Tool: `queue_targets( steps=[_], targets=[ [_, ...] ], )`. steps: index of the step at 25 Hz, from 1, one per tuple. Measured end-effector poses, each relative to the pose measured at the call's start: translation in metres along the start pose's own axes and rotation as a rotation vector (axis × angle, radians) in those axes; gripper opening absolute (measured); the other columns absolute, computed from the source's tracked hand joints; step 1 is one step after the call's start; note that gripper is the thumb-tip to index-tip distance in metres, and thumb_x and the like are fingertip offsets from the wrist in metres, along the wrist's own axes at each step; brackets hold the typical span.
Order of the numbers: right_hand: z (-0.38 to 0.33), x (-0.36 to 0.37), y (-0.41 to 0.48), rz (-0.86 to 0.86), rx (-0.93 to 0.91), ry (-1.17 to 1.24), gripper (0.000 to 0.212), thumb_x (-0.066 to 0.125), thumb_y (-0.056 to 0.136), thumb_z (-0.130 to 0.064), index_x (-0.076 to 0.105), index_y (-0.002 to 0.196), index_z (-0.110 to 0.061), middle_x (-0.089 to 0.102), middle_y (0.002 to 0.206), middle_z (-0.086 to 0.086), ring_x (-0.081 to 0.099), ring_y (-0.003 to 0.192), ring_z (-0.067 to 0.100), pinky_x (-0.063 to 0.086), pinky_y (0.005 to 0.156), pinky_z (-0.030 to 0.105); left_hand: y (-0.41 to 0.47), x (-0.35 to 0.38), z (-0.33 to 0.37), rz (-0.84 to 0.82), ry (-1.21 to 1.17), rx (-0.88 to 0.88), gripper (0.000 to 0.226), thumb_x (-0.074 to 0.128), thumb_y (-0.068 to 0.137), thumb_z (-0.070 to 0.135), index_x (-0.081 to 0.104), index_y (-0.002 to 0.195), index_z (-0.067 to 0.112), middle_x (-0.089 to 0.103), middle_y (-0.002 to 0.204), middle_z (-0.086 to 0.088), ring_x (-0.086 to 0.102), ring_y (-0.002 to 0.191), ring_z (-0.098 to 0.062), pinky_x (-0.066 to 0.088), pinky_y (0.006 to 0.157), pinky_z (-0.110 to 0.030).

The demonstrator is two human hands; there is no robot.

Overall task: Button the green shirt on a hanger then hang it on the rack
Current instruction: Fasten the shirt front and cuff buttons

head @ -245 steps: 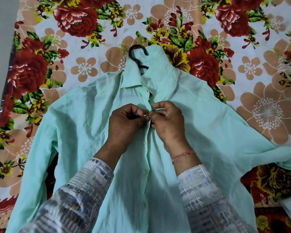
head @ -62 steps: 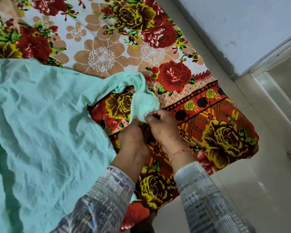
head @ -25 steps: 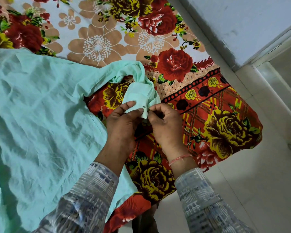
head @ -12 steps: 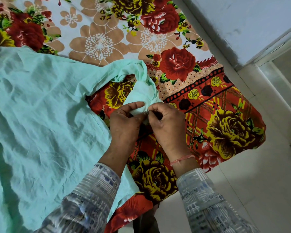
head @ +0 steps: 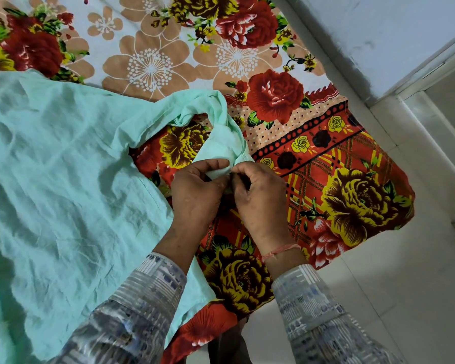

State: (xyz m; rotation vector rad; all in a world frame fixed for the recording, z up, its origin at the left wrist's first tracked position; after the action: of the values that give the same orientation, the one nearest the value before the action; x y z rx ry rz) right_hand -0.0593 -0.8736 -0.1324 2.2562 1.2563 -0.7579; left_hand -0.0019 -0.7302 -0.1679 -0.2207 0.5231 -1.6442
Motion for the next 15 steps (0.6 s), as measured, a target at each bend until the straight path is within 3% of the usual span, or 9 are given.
queue_targets(
  steps=[6,9,12,15],
  targets=[
    [0.003,0.001,-0.003,0.017,0.055,0.014,0.013,0.071,0.096,-0.012,0.078,0.106,-0.014,0.074,0.101,0.003,0.069,0.09,0.015,0.059,0.082,0.029,0.003,0.004,-0.005,-0.019,-0.049,-0.048,0.018,0.083,0.087,0.005,0.085,0.098,0.019,0.084,0.091,-0.01,0.082,0.08,-0.032,0.069,0.073,-0.053],
    [0.022,-0.001,-0.002,0.049,0.245,0.224,0.01,0.073,0.094,-0.015,0.08,0.102,-0.014,0.078,0.095,-0.005,0.072,0.084,0.008,0.062,0.078,0.034,-0.001,0.002,-0.009,-0.033,-0.31,-0.206,0.022,0.074,0.092,-0.006,0.08,0.106,0.009,0.084,0.092,-0.015,0.081,0.073,-0.027,0.066,0.06,-0.037],
    [0.035,-0.001,-0.005,0.049,0.366,0.314,0.009,0.074,0.092,-0.017,0.079,0.099,-0.017,0.077,0.089,-0.009,0.072,0.075,0.015,0.062,0.07,0.042,-0.002,0.005,-0.014,-0.047,-0.576,-0.323,0.023,0.066,0.095,-0.01,0.075,0.11,0.005,0.083,0.089,-0.01,0.081,0.074,-0.021,0.067,0.068,-0.031],
    [0.029,0.008,-0.008,0.002,0.384,0.365,0.01,0.073,0.09,-0.014,0.078,0.098,-0.018,0.078,0.086,-0.005,0.073,0.075,0.022,0.062,0.067,0.045,-0.003,0.012,-0.017,-0.077,-0.613,-0.35,0.022,0.064,0.097,-0.008,0.077,0.106,0.007,0.081,0.09,-0.009,0.078,0.074,-0.022,0.066,0.067,-0.031]
  ],
)
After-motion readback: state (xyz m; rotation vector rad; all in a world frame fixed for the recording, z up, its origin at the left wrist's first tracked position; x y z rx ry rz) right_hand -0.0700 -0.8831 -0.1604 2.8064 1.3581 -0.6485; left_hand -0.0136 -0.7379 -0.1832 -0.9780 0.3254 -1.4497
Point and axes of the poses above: each hand's wrist, its own y-axis towards the middle knuckle, its own x-axis out of the palm, z = x × y, the point moved 8 cm from there along y, towards the middle knuckle
